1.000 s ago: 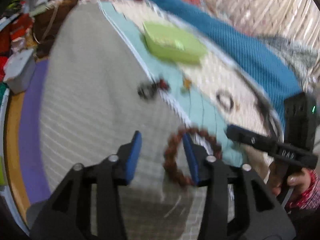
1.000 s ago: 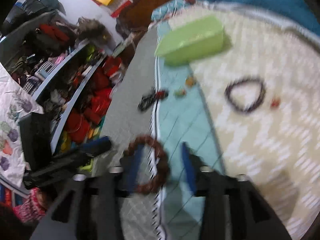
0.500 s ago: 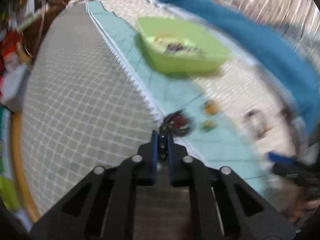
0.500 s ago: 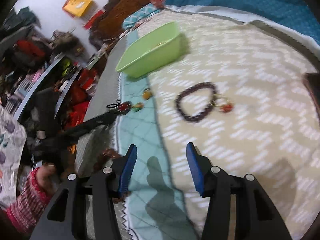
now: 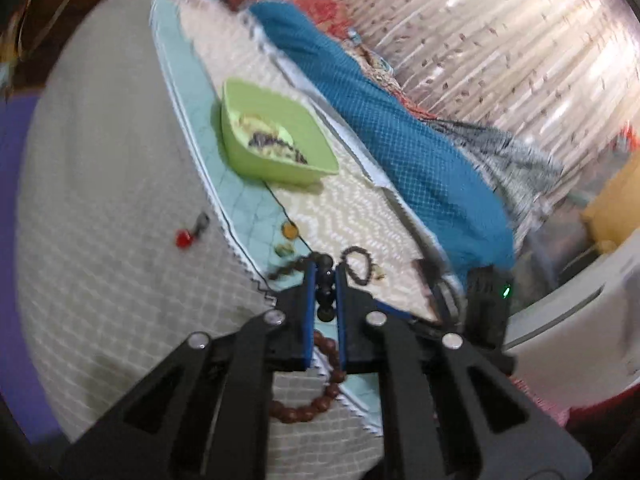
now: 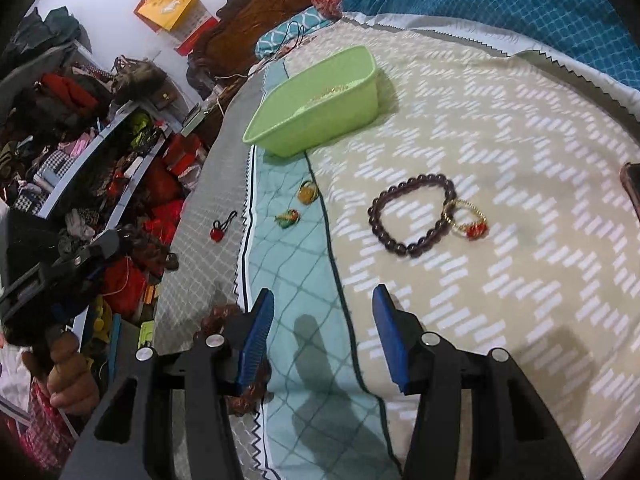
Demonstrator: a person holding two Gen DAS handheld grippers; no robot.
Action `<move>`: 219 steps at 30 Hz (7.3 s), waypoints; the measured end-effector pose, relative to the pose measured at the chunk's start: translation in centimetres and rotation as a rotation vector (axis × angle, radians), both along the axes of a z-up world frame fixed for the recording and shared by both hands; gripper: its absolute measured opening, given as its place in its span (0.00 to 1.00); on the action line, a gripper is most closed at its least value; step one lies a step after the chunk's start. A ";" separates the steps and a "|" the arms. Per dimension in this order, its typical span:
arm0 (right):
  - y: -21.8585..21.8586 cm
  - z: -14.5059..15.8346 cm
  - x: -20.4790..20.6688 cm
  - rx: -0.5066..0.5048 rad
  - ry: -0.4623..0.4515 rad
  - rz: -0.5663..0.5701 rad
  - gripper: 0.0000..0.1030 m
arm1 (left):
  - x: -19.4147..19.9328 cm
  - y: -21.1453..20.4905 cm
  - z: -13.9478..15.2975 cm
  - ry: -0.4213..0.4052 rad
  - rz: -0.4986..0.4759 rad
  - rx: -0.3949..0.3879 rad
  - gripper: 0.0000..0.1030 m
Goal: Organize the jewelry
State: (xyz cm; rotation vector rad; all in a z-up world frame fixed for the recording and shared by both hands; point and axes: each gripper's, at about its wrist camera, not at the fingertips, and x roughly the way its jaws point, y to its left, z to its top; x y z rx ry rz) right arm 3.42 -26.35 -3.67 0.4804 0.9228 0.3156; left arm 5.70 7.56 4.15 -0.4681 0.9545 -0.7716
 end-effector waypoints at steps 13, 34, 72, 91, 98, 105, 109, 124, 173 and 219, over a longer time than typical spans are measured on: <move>0.0 -0.3 -0.1 0.003 0.006 0.020 0.24 | -0.8 -1.2 -6.5 0.090 0.002 0.342 0.10; 8.0 -1.3 10.5 -0.252 0.000 0.214 0.00 | 6.5 -3.3 -7.0 -0.101 0.021 0.550 0.37; -4.6 2.8 5.4 -0.163 -0.206 -0.171 0.08 | 7.7 -8.3 -2.0 -0.111 0.158 0.421 0.48; -4.5 -0.7 1.1 -0.332 -0.106 -0.113 0.08 | 6.7 -16.1 -5.1 -0.177 -0.040 0.588 0.48; -4.2 -1.6 1.8 -0.328 -0.104 -0.072 0.00 | 7.9 -15.1 -7.0 -0.092 -0.063 0.545 0.17; -1.2 -0.2 -2.2 -0.234 -0.159 0.027 0.00 | 2.5 -13.2 -5.6 -0.111 -0.134 0.469 0.17; 2.1 -0.8 -1.5 -0.259 -0.158 0.136 0.00 | -0.4 -12.4 -6.4 -0.086 -0.155 0.474 0.17; 3.3 -1.6 -2.3 -0.311 -0.180 0.165 0.09 | -2.6 -11.2 -5.9 -0.125 -0.098 0.504 0.42; 1.0 1.1 5.4 -0.174 -0.172 0.017 0.20 | 8.4 -1.6 -3.9 0.025 0.255 0.328 0.52; -5.9 -2.3 6.1 -0.214 -0.039 -0.020 0.00 | 4.6 -19.6 -7.8 -0.037 -0.175 0.497 0.20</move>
